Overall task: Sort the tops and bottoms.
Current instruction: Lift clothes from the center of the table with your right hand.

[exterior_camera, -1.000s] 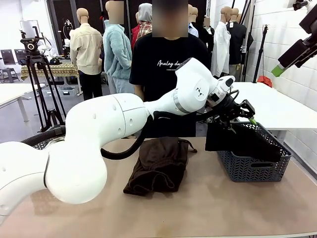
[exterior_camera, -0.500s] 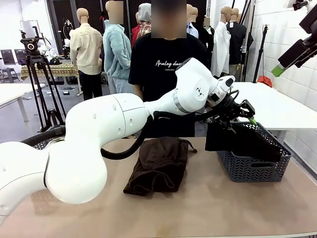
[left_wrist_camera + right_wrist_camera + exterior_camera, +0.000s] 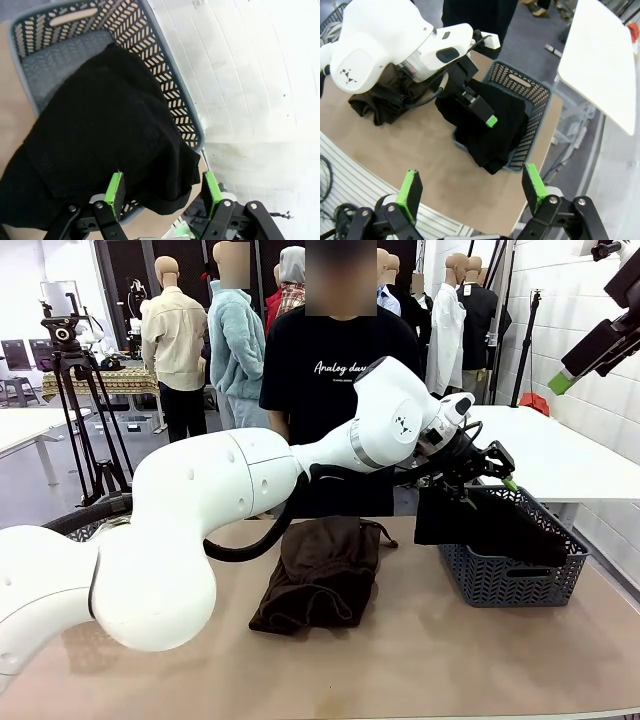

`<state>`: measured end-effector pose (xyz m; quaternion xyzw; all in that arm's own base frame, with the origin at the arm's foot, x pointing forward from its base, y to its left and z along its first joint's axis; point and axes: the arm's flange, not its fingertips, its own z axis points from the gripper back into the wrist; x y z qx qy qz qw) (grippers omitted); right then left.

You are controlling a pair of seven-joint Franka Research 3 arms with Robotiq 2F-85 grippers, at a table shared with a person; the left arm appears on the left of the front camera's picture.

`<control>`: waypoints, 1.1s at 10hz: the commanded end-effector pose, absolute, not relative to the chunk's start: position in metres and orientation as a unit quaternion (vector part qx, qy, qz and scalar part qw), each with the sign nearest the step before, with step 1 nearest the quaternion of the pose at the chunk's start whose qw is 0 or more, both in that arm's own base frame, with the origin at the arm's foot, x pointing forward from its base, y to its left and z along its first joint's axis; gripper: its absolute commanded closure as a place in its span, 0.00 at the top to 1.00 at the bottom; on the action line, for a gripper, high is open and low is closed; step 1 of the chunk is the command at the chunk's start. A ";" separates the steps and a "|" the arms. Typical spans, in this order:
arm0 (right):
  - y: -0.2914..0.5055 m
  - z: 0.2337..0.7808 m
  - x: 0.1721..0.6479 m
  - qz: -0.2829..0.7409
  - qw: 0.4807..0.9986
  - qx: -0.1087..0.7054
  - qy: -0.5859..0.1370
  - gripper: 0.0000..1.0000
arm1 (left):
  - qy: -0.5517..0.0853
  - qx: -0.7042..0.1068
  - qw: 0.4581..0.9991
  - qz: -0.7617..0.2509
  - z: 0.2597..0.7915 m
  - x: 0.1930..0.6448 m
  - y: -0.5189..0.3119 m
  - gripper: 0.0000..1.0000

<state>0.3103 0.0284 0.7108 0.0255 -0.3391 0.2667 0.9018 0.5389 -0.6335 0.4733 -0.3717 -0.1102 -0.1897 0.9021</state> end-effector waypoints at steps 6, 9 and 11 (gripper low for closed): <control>0.028 0.712 0.311 0.270 0.902 0.021 -0.335 1.00 | -0.055 -0.166 0.947 -0.270 0.533 0.427 -0.467 0.80; 0.028 0.712 0.311 0.270 0.902 0.021 -0.335 1.00 | -0.058 -0.150 0.951 -0.264 0.596 0.505 -0.547 0.80; 0.028 0.712 0.311 0.270 0.902 0.021 -0.335 1.00 | -0.058 -0.150 0.951 -0.264 0.596 0.505 -0.547 0.80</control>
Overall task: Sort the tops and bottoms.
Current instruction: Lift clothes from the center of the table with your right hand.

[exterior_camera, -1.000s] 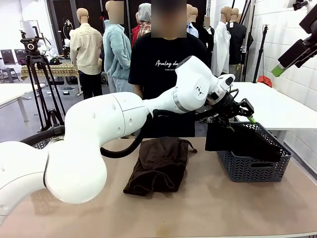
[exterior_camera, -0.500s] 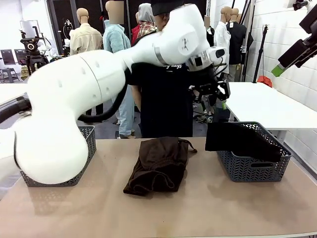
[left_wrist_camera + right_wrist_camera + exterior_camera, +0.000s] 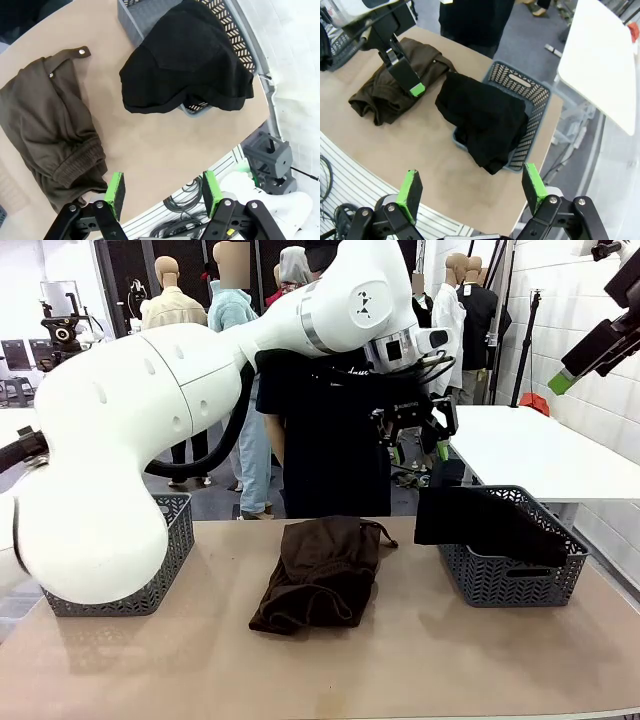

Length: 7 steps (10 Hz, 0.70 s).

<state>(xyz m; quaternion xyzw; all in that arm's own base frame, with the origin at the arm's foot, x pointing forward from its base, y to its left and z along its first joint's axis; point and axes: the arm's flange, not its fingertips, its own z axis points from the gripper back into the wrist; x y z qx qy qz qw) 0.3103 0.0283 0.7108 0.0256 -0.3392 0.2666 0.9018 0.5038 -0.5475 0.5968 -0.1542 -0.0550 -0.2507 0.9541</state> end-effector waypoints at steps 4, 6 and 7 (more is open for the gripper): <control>0.028 0.712 0.311 0.270 0.902 0.021 -0.335 1.00 | -0.067 -0.140 0.964 -0.215 0.573 0.483 -0.481 0.80; 0.028 0.712 0.311 0.270 0.902 0.021 -0.335 1.00 | -0.128 -0.150 0.957 -0.212 0.542 0.435 -0.422 0.80; 0.028 0.712 0.311 0.270 0.902 0.021 -0.335 1.00 | -0.101 -0.112 0.953 -0.262 0.528 0.411 -0.406 0.80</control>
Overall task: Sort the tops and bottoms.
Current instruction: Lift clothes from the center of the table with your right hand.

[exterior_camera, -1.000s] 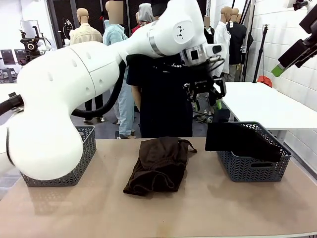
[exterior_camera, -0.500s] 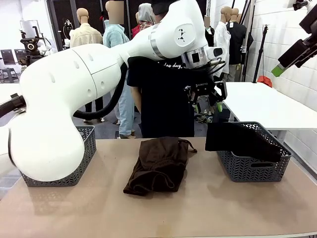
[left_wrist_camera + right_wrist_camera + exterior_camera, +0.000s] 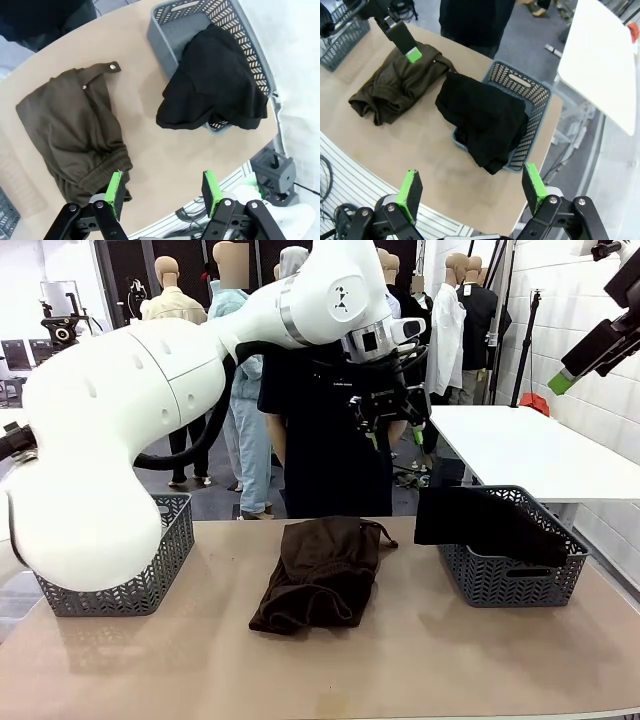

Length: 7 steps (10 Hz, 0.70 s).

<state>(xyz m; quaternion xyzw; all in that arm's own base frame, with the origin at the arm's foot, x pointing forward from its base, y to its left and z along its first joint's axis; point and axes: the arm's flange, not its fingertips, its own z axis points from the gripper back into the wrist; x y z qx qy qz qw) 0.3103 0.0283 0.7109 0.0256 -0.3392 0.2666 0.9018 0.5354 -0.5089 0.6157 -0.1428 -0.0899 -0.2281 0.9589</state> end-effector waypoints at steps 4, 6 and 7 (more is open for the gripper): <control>0.028 0.712 0.311 0.270 0.902 0.021 -0.335 1.00 | 0.094 0.013 0.968 -0.232 0.503 0.334 -0.339 0.80; 0.028 0.712 0.311 0.270 0.902 0.021 -0.335 1.00 | 0.126 0.049 0.972 -0.191 0.506 0.322 -0.313 0.80; 0.028 0.712 0.311 0.270 0.902 0.021 -0.335 1.00 | 0.105 0.038 0.979 -0.171 0.506 0.318 -0.299 0.80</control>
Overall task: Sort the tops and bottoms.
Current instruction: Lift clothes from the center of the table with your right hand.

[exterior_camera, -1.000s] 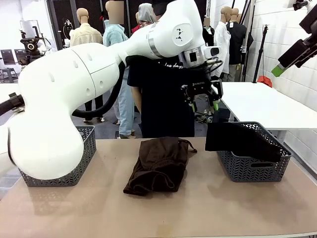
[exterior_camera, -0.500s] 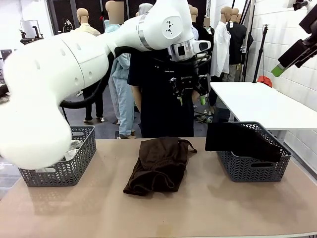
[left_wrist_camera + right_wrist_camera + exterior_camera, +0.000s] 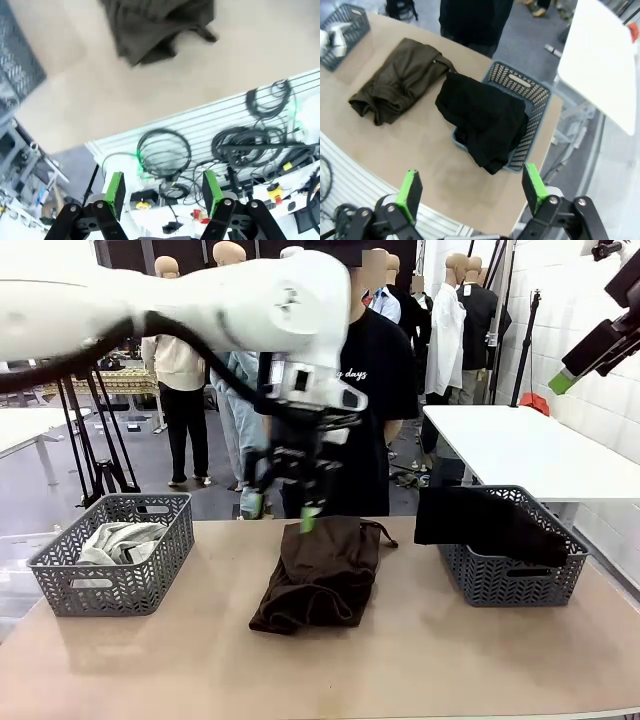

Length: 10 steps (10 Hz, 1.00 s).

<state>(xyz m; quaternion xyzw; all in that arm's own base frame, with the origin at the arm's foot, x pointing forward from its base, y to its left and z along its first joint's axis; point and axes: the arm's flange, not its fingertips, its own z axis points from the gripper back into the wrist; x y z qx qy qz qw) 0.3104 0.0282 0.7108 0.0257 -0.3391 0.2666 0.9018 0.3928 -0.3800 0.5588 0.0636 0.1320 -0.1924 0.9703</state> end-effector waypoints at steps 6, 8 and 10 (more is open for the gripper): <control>0.028 0.712 0.311 0.270 0.902 0.021 -0.335 1.00 | 0.114 0.061 0.976 -0.176 0.554 0.372 -0.350 0.80; 0.028 0.712 0.311 0.270 0.902 0.021 -0.335 1.00 | 0.072 0.028 0.984 -0.161 0.540 0.366 -0.325 0.80; 0.028 0.712 0.311 0.270 0.902 0.021 -0.335 1.00 | -0.007 -0.014 0.988 -0.156 0.538 0.356 -0.278 0.80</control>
